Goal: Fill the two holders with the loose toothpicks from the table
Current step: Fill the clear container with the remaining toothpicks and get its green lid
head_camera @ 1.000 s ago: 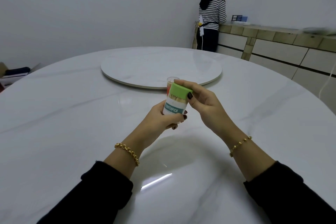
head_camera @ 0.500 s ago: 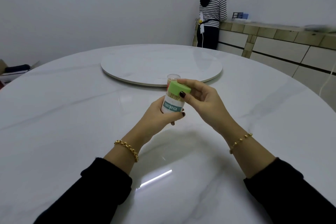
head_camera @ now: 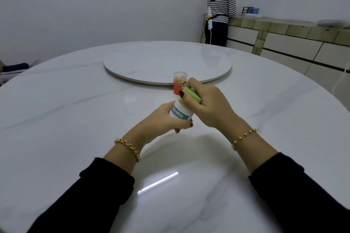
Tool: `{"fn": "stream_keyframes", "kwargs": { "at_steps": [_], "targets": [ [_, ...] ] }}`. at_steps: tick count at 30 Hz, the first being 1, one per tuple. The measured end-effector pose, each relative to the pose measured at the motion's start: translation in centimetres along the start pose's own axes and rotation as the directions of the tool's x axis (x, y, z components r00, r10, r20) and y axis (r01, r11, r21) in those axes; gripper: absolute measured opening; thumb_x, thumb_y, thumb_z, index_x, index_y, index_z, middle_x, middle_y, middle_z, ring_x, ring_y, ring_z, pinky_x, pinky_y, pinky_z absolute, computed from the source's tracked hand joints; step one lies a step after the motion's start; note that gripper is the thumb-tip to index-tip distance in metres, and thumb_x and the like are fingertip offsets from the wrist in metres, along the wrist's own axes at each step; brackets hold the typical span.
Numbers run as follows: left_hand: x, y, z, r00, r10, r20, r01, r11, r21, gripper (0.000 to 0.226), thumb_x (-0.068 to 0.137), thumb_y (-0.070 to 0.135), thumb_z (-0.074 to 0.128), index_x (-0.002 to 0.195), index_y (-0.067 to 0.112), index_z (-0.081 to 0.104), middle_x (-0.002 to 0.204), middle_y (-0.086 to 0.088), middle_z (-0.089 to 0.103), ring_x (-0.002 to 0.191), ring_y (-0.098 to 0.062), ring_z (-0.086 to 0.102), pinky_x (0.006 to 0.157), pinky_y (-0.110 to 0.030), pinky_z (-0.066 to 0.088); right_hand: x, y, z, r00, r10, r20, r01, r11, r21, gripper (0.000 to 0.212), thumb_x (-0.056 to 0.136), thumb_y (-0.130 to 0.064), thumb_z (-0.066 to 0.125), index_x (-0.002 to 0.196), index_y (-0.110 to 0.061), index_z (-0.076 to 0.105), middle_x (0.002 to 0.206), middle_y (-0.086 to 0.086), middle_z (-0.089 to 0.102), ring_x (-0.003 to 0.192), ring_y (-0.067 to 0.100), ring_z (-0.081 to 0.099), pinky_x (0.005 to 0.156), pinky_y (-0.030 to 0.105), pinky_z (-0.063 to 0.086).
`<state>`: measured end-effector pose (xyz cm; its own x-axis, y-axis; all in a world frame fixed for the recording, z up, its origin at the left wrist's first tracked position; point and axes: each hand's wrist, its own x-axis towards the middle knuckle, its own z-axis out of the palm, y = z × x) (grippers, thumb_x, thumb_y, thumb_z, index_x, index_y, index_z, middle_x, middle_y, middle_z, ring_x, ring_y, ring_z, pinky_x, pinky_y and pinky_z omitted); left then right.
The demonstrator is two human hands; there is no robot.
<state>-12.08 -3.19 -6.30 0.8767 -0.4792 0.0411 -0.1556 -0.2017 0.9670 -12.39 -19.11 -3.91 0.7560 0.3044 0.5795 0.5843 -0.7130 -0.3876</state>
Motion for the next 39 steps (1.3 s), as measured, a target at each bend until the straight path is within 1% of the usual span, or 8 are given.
{"fn": "stream_keyframes", "kwargs": {
  "at_steps": [3,6,13,18,25,29,33,39],
  "targets": [
    [0.3,-0.4,0.7,0.947,0.154,-0.283,-0.106,0.979,0.175,0.037,0.074,0.008,0.074,0.105,0.02,0.059,0.089,0.001,0.067,0.079,-0.015,0.065,0.068,-0.029,0.056,0.6,-1.0,0.6,0.988,0.145,-0.054,-0.153,0.969,-0.195,0.03,0.086,-0.061,0.028,0.089,-0.032,0.033,0.063,-0.01,0.046,0.06,0.013,0.046,0.048,0.026,0.026],
    [0.5,-0.8,0.7,0.917,0.19,-0.352,-0.127,0.973,0.193,0.04,0.072,0.01,0.075,0.107,0.021,0.059,0.091,0.001,0.068,0.083,-0.015,0.065,0.071,-0.031,0.056,0.8,-1.6,0.5,0.964,0.265,0.005,-0.255,0.933,-0.255,0.039,0.091,-0.067,0.024,0.092,-0.029,0.035,0.072,-0.007,0.048,0.069,0.017,0.047,0.05,0.027,0.025],
    [0.2,-0.3,-1.0,0.999,0.004,-0.036,-0.007,0.997,-0.078,0.035,0.071,0.009,0.074,0.102,0.005,0.059,0.082,-0.004,0.065,0.074,-0.015,0.061,0.069,-0.028,0.05,1.3,-0.8,-1.6,0.995,0.083,0.063,-0.078,0.994,-0.077,0.056,0.092,-0.065,0.018,0.111,-0.027,0.055,0.066,-0.014,0.054,0.063,0.004,0.052,0.054,0.026,0.034],
    [-0.1,0.0,-1.4,0.987,-0.042,0.155,0.075,0.974,-0.213,0.037,0.068,0.007,0.069,0.103,0.006,0.057,0.082,-0.004,0.066,0.078,-0.016,0.061,0.063,-0.022,0.049,2.2,-1.0,-1.2,0.99,-0.127,0.065,0.133,0.986,-0.103,0.045,0.096,-0.047,0.024,0.085,-0.016,0.056,0.069,-0.006,0.056,0.059,0.012,0.054,0.051,0.034,0.044],
    [0.4,-0.3,-0.6,0.925,0.145,-0.352,-0.106,0.986,0.129,0.032,0.074,0.012,0.076,0.1,0.02,0.06,0.088,0.001,0.067,0.076,-0.014,0.064,0.065,-0.025,0.054,4.1,-2.5,-0.2,0.98,0.164,0.111,-0.1,0.894,-0.437,0.06,0.095,-0.061,0.019,0.084,-0.014,0.054,0.066,-0.004,0.047,0.062,0.015,0.047,0.05,0.03,0.027],
    [0.1,0.1,-1.6,0.983,0.044,-0.176,-0.061,0.994,-0.088,0.03,0.075,0.011,0.075,0.101,0.011,0.059,0.082,-0.002,0.065,0.073,-0.015,0.058,0.066,-0.023,0.05,4.8,-2.8,-1.8,0.972,0.142,0.185,-0.084,0.953,-0.291,0.071,0.08,-0.074,0.007,0.092,-0.022,0.053,0.076,-0.003,0.06,0.071,0.015,0.054,0.059,0.033,0.04],
    [-0.2,0.0,-2.2,1.0,0.008,-0.01,-0.011,0.952,-0.307,0.038,0.069,0.011,0.068,0.105,0.009,0.058,0.081,-0.002,0.066,0.077,-0.016,0.058,0.067,-0.023,0.05,5.5,-2.3,-3.4,0.961,0.005,0.275,-0.019,0.999,0.045,0.04,0.097,-0.053,0.031,0.122,-0.032,0.054,0.113,-0.01,0.059,0.091,0.003,0.057,0.073,0.023,0.047],
    [-0.3,0.5,-2.6,1.0,0.004,-0.018,-0.01,0.922,-0.386,0.037,0.064,0.009,0.067,0.101,0.012,0.059,0.08,-0.003,0.064,0.074,-0.015,0.059,0.066,-0.022,0.05,6.4,-1.1,-5.7,0.761,-0.003,0.649,-0.267,0.91,0.318,0.053,0.095,-0.013,0.055,0.139,-0.038,0.041,0.141,-0.015,0.047,0.125,-0.001,0.048,0.091,0.018,0.049]
  ]
}}
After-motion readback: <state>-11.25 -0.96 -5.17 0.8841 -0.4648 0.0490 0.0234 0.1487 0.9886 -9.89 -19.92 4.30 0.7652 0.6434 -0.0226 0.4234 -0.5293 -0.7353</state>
